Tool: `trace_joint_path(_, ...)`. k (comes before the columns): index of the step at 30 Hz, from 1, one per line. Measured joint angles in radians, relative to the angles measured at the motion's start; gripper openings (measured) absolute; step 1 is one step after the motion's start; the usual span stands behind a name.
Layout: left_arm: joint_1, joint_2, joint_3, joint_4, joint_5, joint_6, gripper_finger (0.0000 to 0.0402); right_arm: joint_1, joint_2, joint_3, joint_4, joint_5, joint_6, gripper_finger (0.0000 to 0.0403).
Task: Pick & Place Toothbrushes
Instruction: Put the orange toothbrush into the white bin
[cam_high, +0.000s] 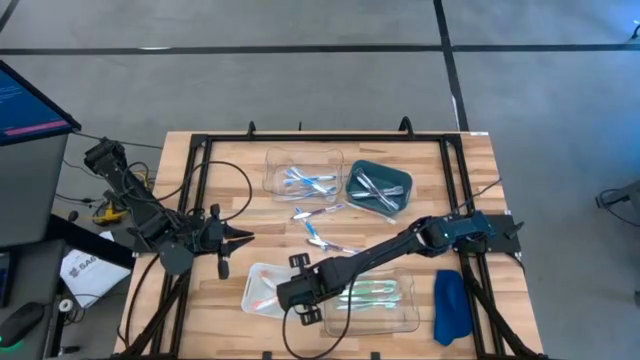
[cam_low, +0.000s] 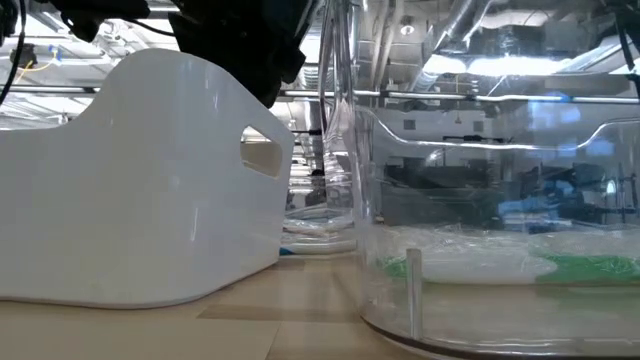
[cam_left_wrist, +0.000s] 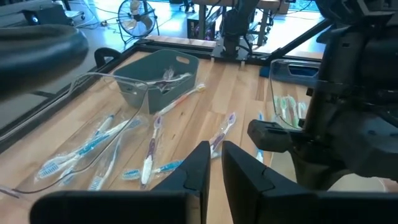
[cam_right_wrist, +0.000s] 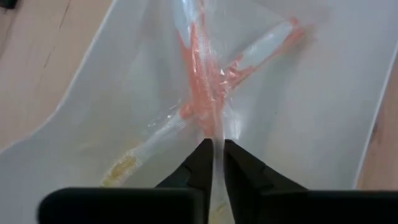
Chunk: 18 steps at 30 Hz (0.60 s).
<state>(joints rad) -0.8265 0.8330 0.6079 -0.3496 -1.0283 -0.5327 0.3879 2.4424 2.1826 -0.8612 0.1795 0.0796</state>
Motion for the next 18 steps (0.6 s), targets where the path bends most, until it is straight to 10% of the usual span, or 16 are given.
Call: trace_joint_path(18, 0.0, 0.0, 0.001, -0.001, 0.003, 0.0, 0.0035, -0.003, -0.002, 0.136, -0.002, 0.001, -0.08, 0.0162)
